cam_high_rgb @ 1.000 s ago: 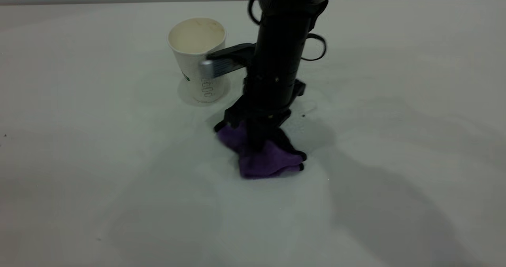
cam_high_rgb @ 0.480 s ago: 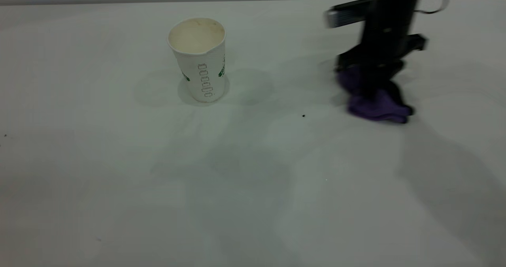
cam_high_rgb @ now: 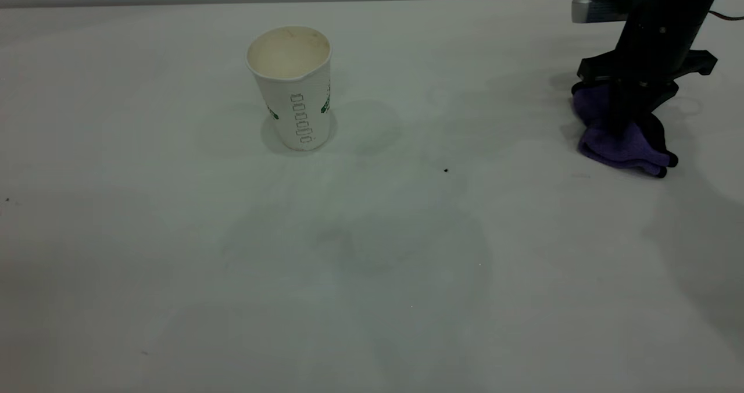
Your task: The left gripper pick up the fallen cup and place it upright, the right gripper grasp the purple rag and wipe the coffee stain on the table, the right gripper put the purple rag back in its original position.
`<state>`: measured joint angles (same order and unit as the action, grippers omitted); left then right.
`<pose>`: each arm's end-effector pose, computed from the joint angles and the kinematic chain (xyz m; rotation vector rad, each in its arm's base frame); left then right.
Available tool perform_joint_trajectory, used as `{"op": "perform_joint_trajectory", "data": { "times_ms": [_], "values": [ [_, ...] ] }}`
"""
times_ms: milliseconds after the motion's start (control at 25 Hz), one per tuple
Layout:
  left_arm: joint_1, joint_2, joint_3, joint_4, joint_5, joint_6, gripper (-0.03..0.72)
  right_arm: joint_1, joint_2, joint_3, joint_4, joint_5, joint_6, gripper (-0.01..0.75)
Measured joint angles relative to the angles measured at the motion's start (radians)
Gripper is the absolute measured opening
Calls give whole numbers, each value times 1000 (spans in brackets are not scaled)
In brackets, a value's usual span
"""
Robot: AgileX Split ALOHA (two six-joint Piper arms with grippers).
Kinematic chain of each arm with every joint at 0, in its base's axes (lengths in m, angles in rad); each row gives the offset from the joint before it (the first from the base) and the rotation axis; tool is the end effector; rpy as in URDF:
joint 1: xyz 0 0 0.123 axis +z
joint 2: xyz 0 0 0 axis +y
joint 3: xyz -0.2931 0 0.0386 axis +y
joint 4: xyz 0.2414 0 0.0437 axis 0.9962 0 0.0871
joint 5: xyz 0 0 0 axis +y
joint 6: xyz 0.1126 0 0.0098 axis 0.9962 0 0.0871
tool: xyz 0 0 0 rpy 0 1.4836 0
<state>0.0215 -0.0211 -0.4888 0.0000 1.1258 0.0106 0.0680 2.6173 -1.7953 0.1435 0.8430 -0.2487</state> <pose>-0.0069 -0.0001 0.2543 -0.0114 2.0995 0.0193 0.4672 0.0439 -0.0231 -0.3453 3.1154 0.1678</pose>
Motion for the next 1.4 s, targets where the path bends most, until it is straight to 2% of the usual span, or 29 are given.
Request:
{"op": "perform_joint_trajectory", "data": {
  "times_ms": [120,200,400,520,760,1000,1200,1400],
  "values": [
    [0,0,0,0,0,0,551,0,-1,0,34,9,-38,156],
    [0,0,0,0,0,0,551,0,-6,0,52,14,-45,234],
    [0,0,0,0,0,0,551,2,-51,9,81,60,-50,486],
    [0,0,0,0,0,0,551,2,-132,12,92,144,-51,563],
    [0,0,0,0,0,0,551,2,-337,12,99,329,-51,555],
    [0,0,0,0,0,0,551,2,-556,72,115,360,-30,505],
    [0,0,0,0,0,0,551,2,-805,266,128,366,-24,492],
    [0,0,0,0,0,0,551,2,-1072,545,123,373,-14,491]
  ]
}}
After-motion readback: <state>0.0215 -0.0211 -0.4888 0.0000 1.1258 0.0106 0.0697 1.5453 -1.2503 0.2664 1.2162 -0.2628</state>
